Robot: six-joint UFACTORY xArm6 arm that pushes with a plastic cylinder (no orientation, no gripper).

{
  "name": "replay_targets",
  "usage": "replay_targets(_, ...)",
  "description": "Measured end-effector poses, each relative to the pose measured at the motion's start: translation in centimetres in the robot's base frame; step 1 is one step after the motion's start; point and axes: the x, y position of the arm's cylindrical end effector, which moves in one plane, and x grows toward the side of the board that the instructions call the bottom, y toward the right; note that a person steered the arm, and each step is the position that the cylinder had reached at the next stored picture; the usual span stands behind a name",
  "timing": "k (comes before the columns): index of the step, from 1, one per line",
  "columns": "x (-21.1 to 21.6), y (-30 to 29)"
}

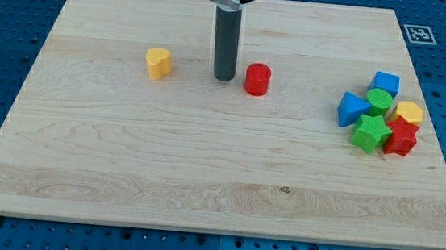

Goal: Move the red circle near the blue triangle

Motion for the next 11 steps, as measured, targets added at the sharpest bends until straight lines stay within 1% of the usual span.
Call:
replay_targets(1, 0.0, 0.0)
replay_targets(3, 0.0, 2.2)
replay_targets(5, 1.4, 2.7)
replay_targets(6, 1.4, 2.7)
replay_targets(7, 1.4, 4.1)
replay_targets(9, 1.4, 8.8)
replay_targets(11, 1.4, 10.7)
